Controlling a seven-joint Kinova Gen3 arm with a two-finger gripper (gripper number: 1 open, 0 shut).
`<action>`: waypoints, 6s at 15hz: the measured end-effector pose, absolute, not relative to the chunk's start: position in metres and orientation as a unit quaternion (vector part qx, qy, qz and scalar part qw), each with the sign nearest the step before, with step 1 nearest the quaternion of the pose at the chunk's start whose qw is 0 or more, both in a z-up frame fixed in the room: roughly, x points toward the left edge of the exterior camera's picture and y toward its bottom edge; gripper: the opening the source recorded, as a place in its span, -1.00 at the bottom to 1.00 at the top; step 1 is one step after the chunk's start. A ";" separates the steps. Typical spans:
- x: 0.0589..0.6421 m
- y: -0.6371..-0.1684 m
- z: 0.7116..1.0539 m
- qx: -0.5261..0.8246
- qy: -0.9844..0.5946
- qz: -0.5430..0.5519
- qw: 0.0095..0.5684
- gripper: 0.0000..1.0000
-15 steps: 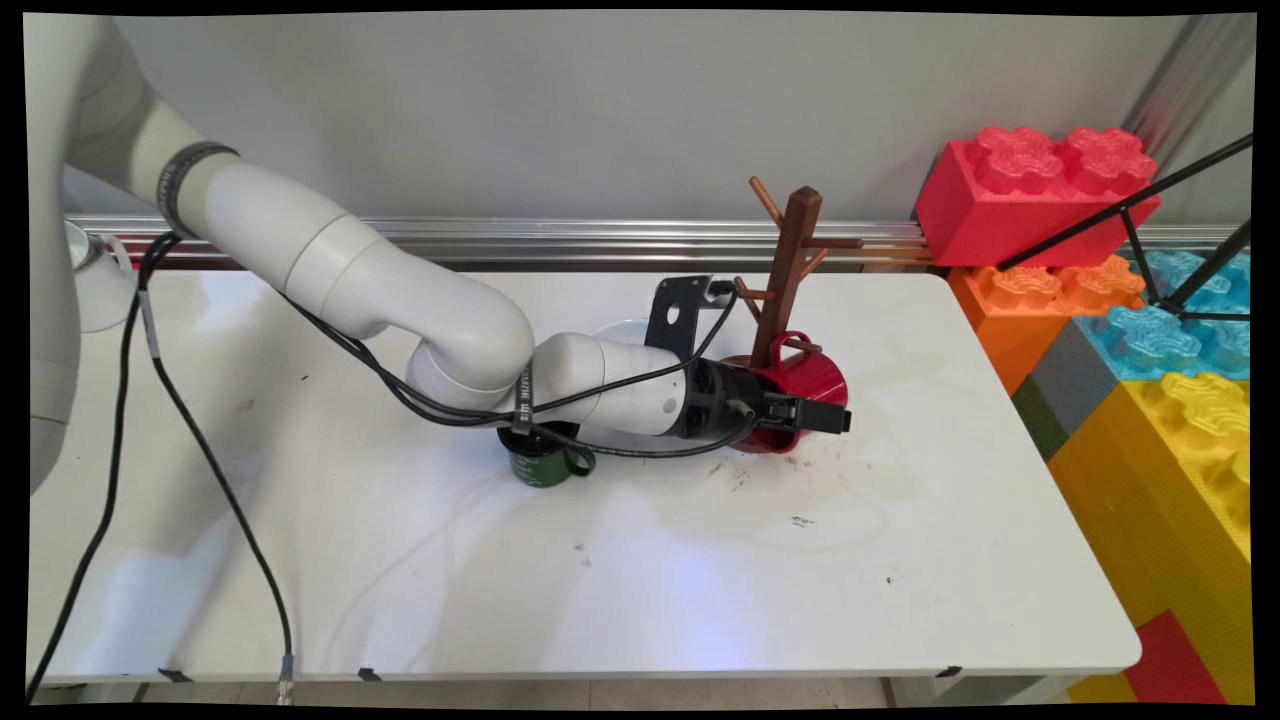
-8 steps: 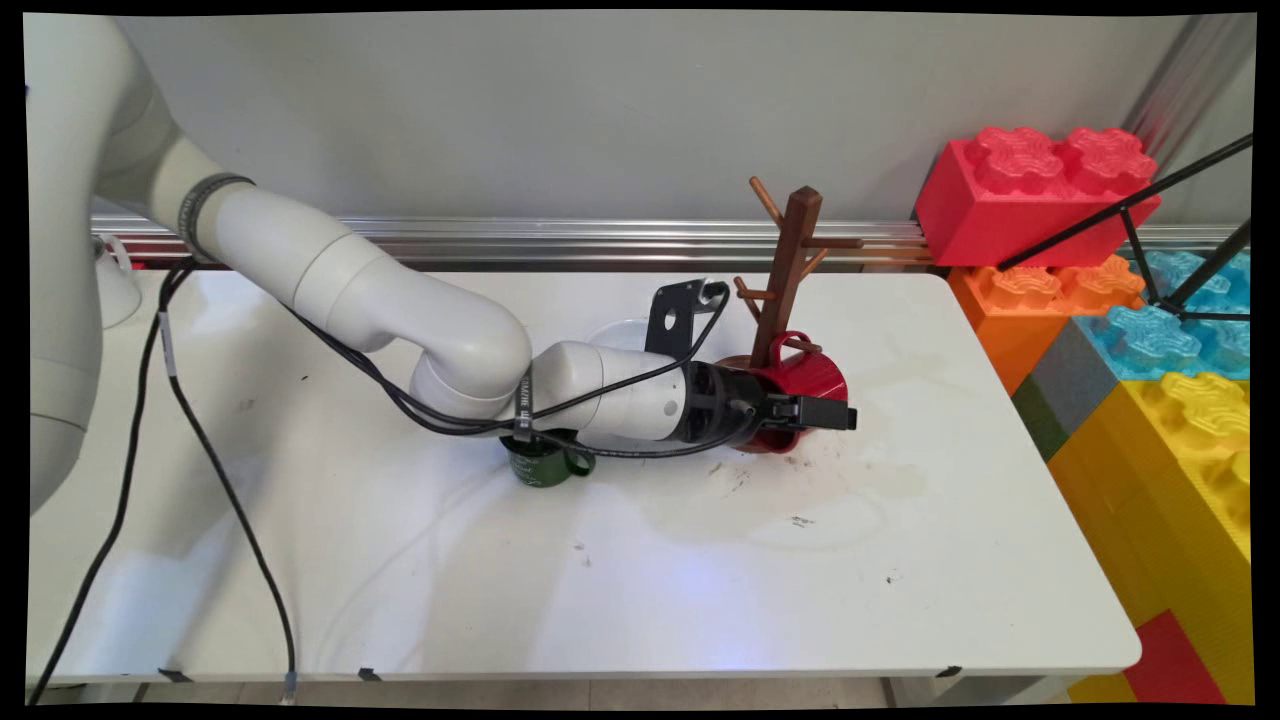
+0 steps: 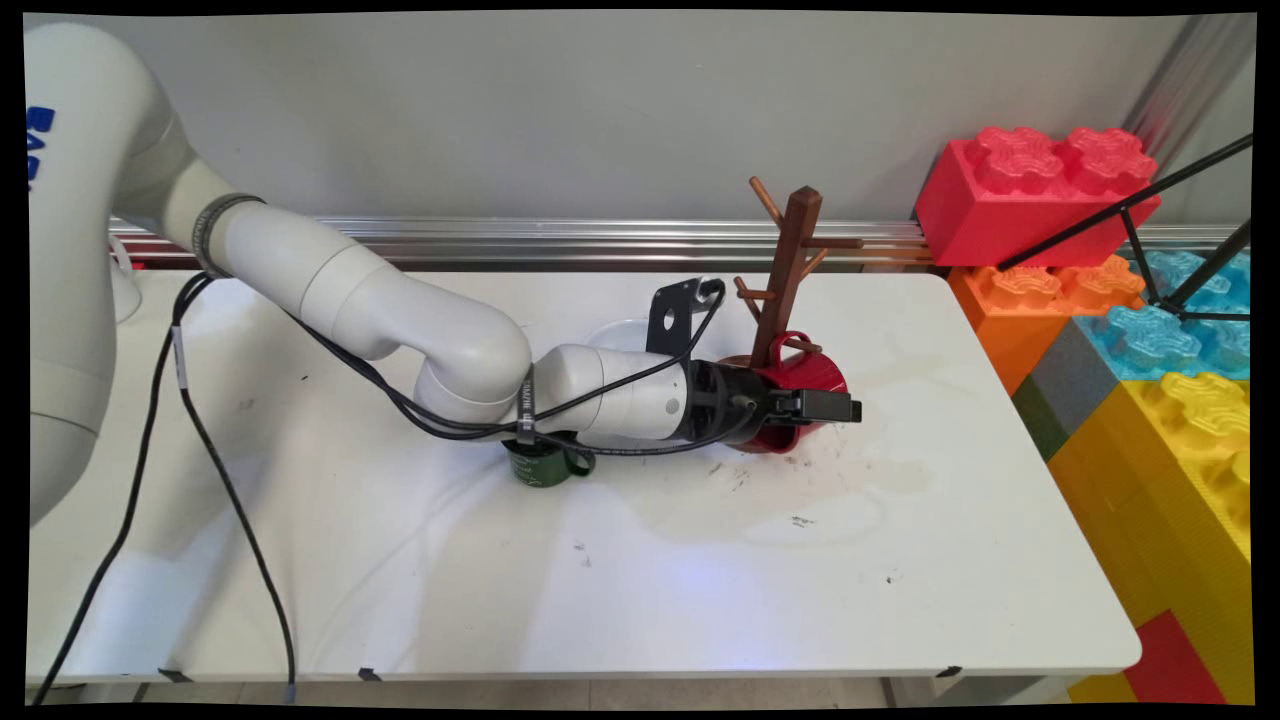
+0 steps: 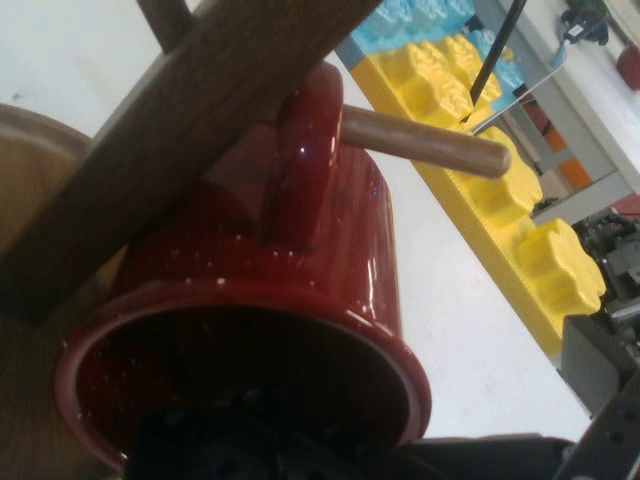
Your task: Pick up the red mug from the rack, then place the picked object on the table
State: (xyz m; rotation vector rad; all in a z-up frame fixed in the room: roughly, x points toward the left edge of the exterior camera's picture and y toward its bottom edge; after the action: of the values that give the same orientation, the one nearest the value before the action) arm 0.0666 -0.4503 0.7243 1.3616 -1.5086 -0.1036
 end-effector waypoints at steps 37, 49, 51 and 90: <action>0.069 -0.420 0.758 0.530 -0.636 -0.077 0.555 -1.00; 0.062 -0.401 0.783 0.482 -0.691 -0.102 0.529 -1.00; 0.062 -0.399 0.793 0.473 -0.705 -0.099 0.519 -1.00; 0.067 -0.403 0.863 0.260 -0.956 0.053 0.124 -1.00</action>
State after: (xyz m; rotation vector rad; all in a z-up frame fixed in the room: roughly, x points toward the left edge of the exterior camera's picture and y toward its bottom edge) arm 0.0671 -0.4028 0.8628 0.7580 -2.7883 0.1538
